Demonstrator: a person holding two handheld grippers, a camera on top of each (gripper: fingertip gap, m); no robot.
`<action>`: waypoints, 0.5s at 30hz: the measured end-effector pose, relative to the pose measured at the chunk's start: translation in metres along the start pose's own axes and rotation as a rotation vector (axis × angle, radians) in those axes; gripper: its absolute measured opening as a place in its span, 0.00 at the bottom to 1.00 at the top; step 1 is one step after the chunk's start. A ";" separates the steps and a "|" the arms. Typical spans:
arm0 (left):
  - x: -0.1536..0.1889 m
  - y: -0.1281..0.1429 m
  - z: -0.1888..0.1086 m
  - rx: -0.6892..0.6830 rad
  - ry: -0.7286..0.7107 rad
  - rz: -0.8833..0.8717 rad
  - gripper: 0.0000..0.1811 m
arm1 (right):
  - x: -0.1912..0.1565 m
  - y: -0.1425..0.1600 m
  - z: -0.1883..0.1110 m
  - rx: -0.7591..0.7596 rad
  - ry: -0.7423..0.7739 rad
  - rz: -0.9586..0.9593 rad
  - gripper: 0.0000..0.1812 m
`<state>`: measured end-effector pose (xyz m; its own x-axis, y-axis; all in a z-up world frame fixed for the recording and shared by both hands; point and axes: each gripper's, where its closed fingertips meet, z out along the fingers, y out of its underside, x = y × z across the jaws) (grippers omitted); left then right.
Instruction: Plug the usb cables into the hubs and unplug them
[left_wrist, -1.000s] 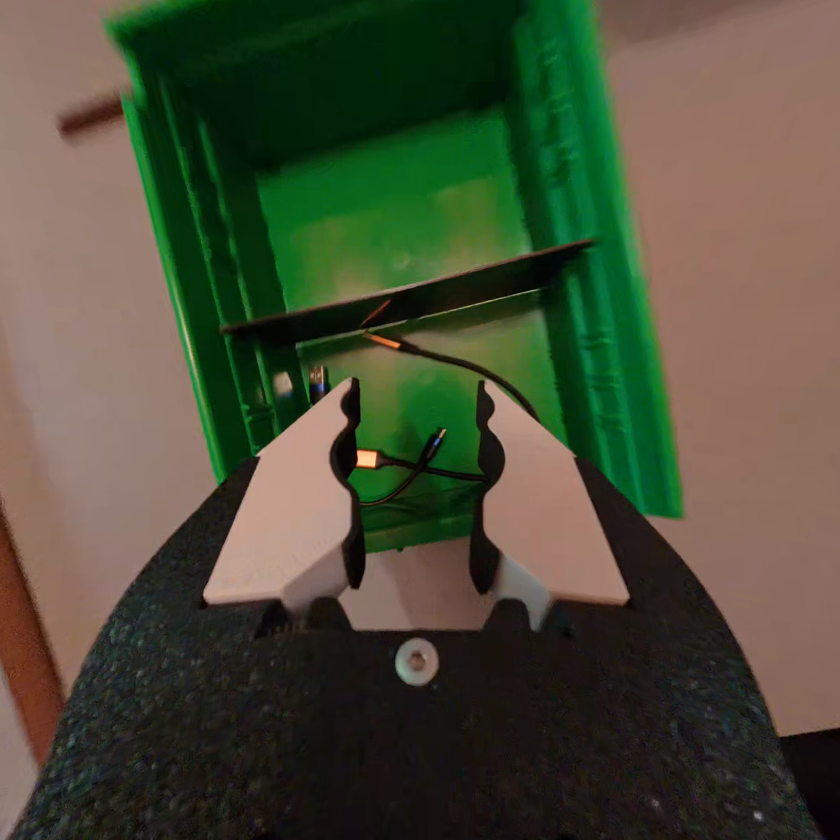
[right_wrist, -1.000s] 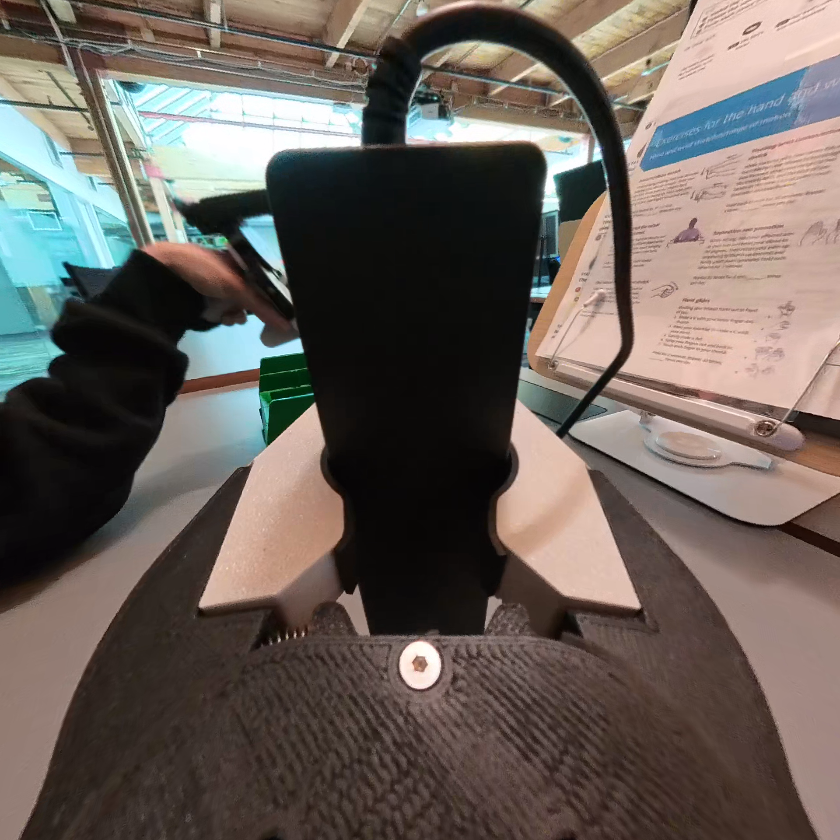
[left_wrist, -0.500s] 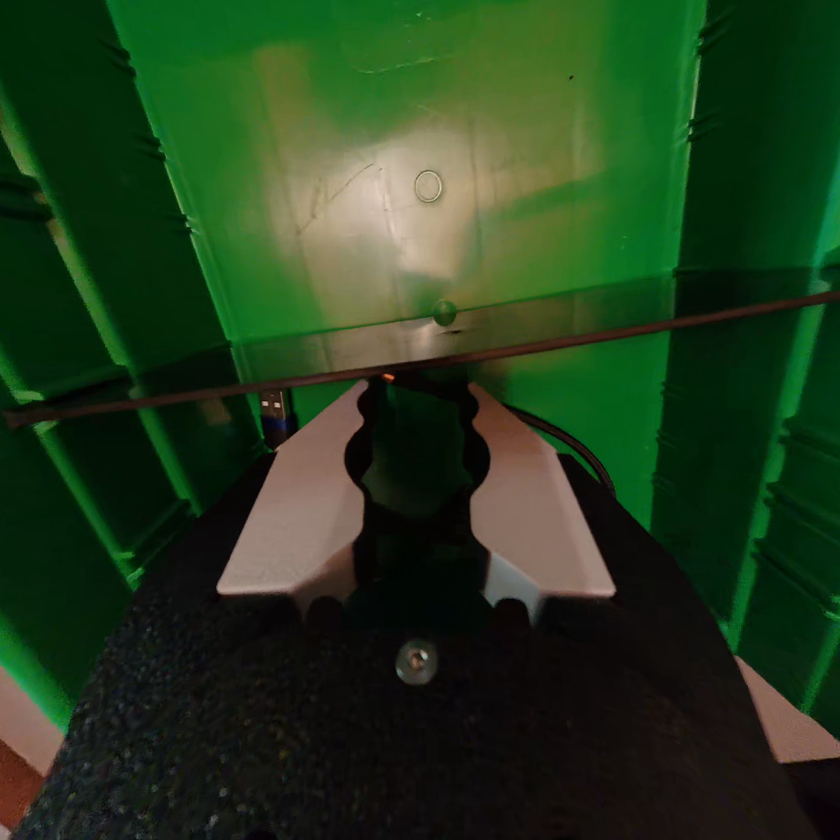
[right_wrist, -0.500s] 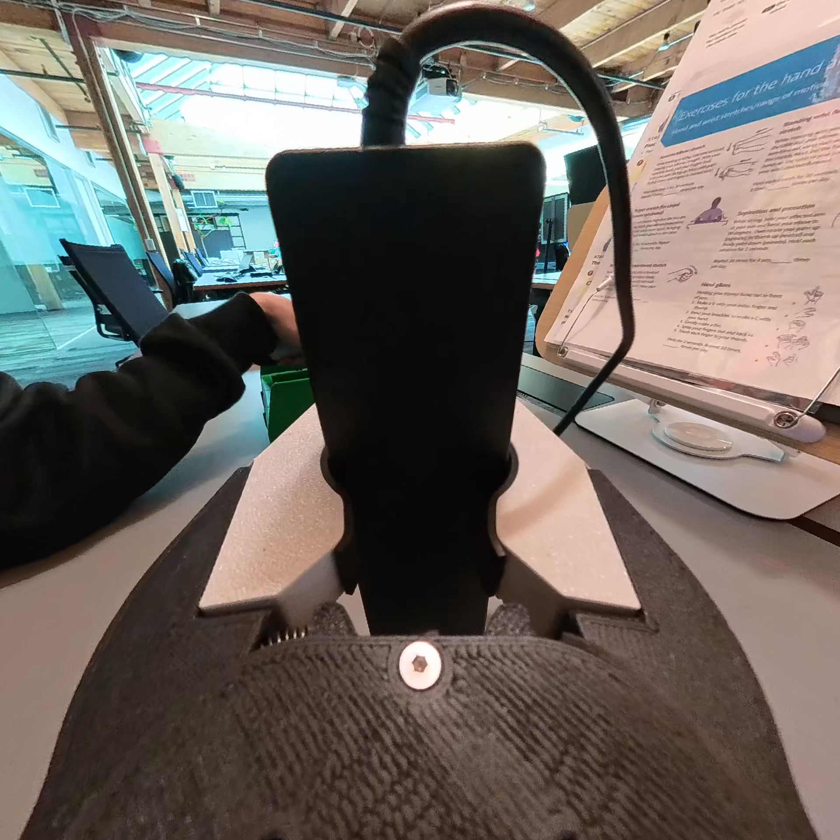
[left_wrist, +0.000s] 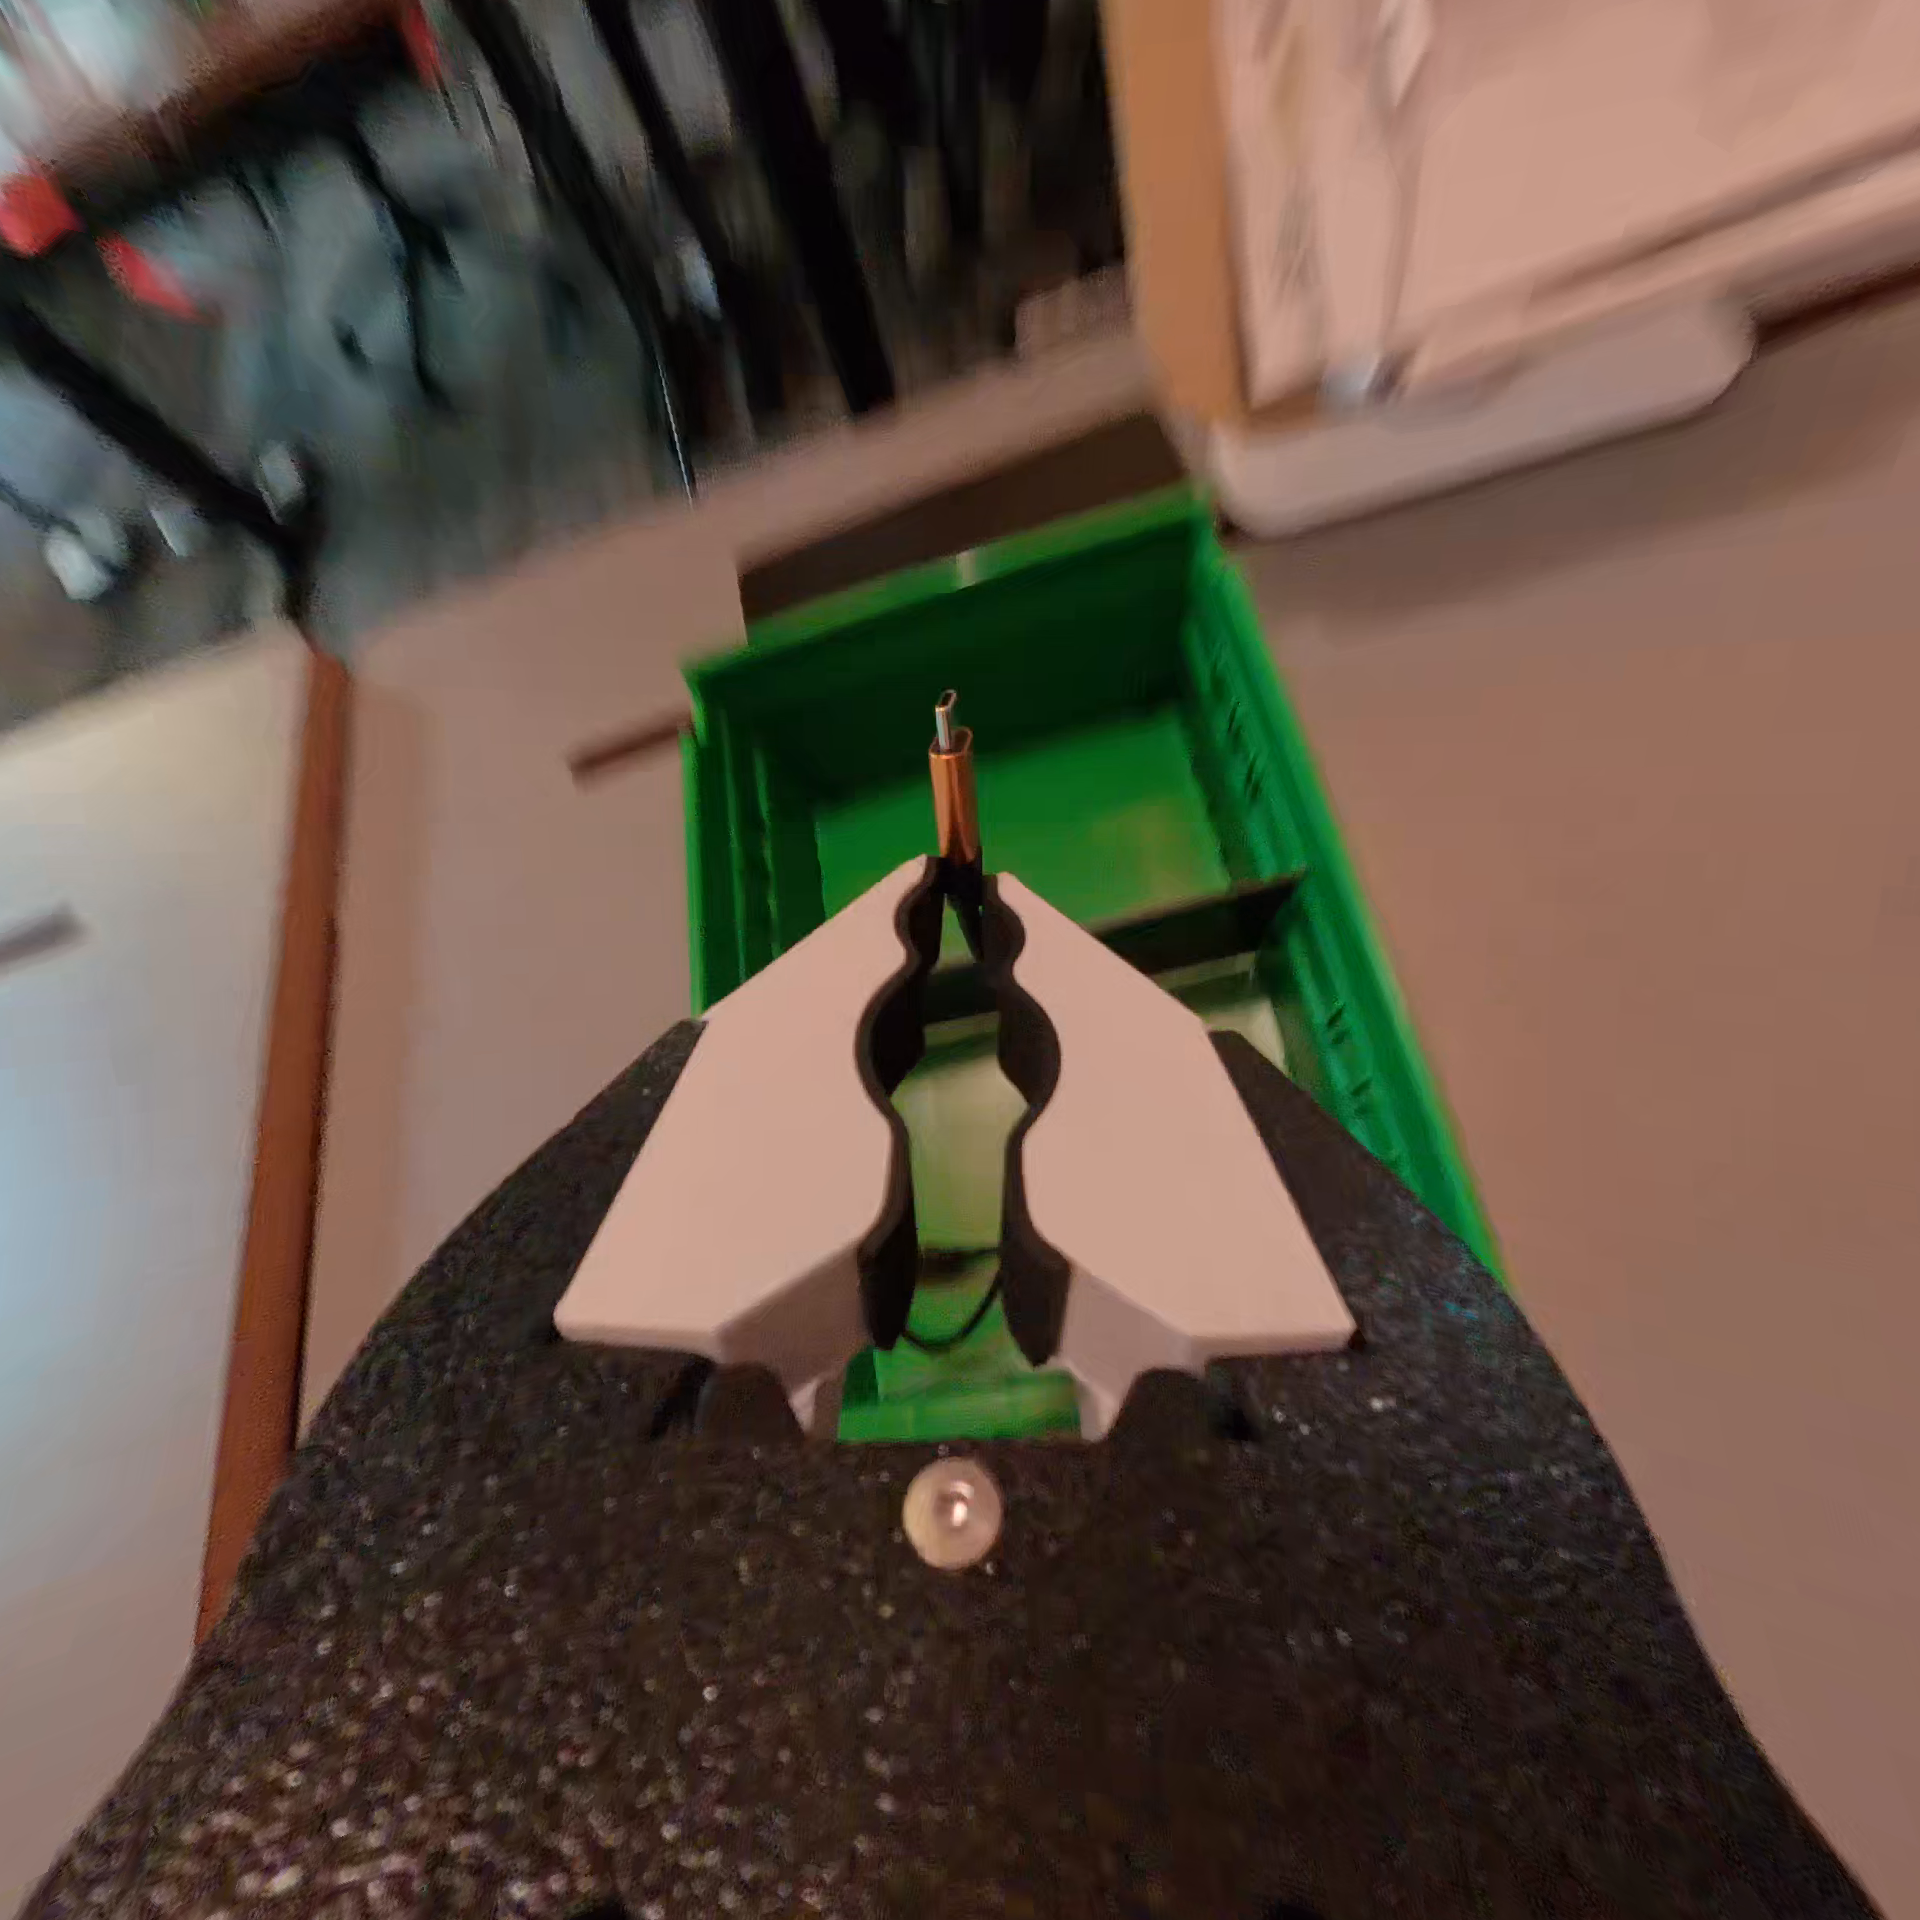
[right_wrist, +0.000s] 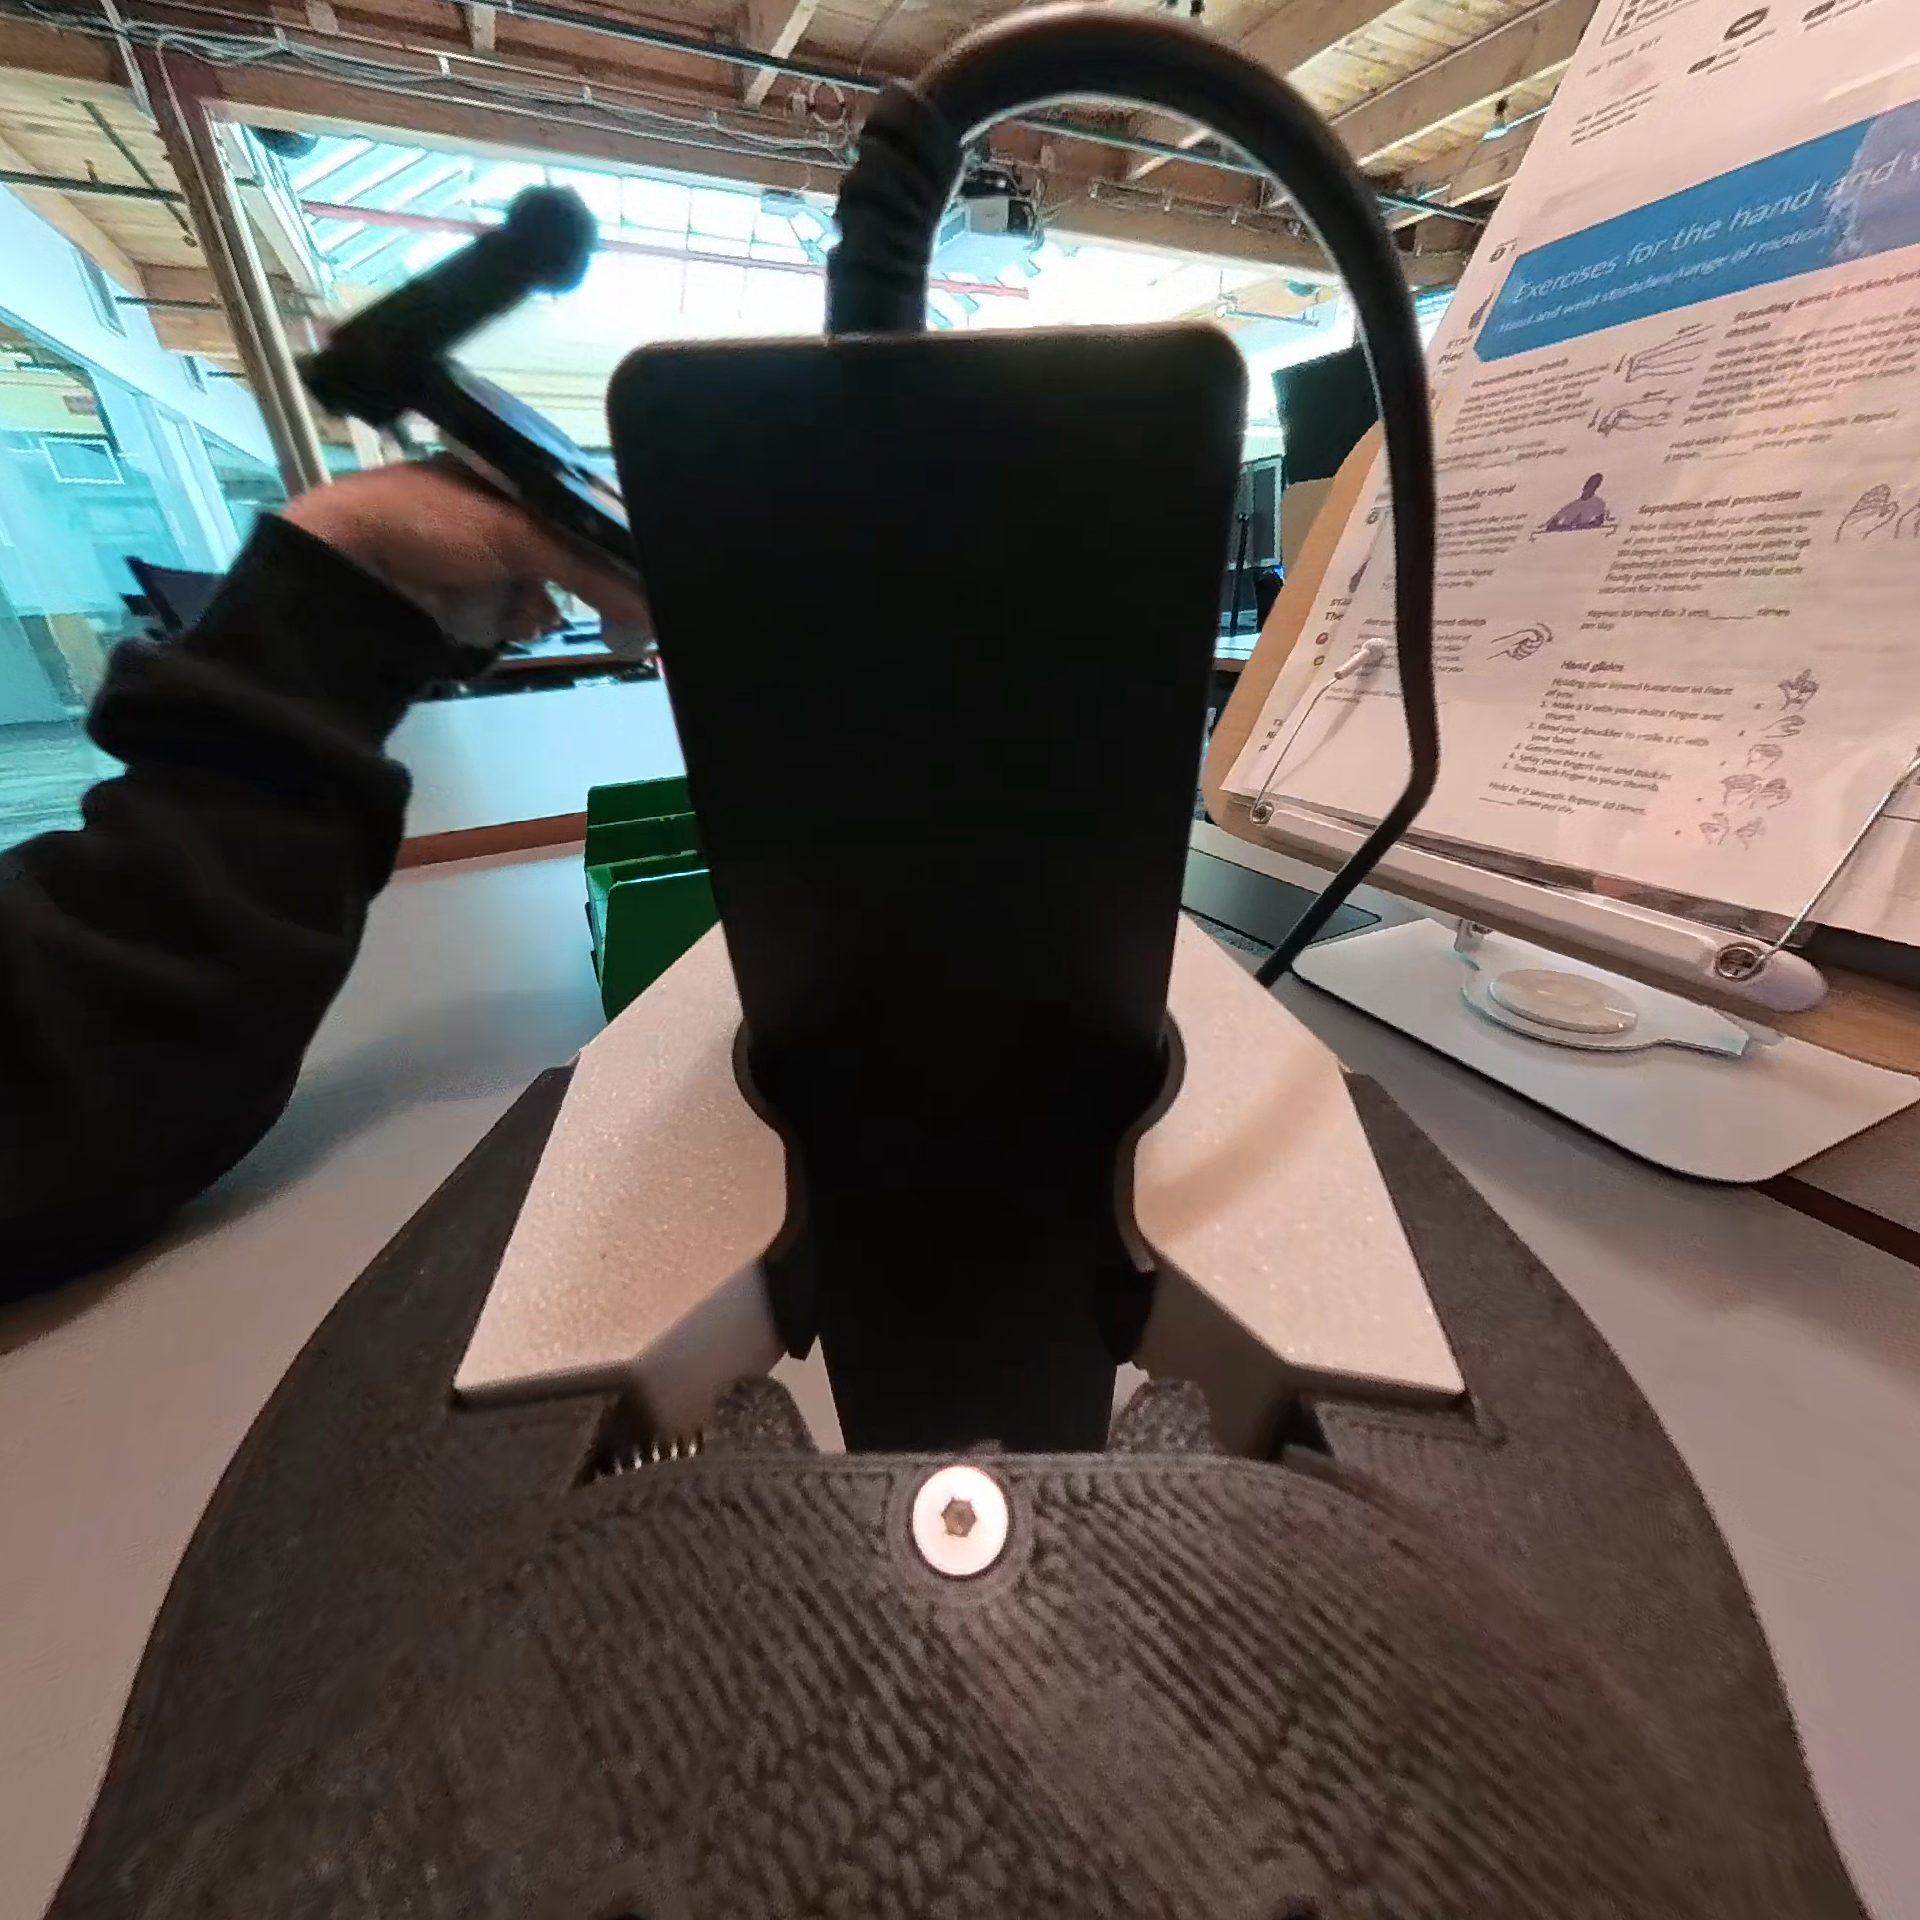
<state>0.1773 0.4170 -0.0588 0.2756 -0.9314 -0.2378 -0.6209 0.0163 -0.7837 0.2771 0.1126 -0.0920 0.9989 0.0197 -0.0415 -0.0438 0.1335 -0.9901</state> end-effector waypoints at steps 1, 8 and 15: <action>0.004 -0.023 -0.018 0.129 -0.008 0.022 0.03 | 0.001 -0.001 -0.001 0.004 0.004 0.001 0.34; 0.059 -0.121 -0.151 0.893 0.160 0.010 0.02 | 0.007 -0.007 -0.007 0.022 0.021 0.002 0.34; 0.176 -0.127 -0.157 0.943 0.791 0.148 0.02 | 0.023 -0.018 -0.021 0.062 0.082 -0.011 0.34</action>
<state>0.1894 0.1942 0.0889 -0.4738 -0.8566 -0.2043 0.2522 0.0904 -0.9635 0.3007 0.0894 -0.0776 0.9971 -0.0630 -0.0436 -0.0306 0.1940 -0.9805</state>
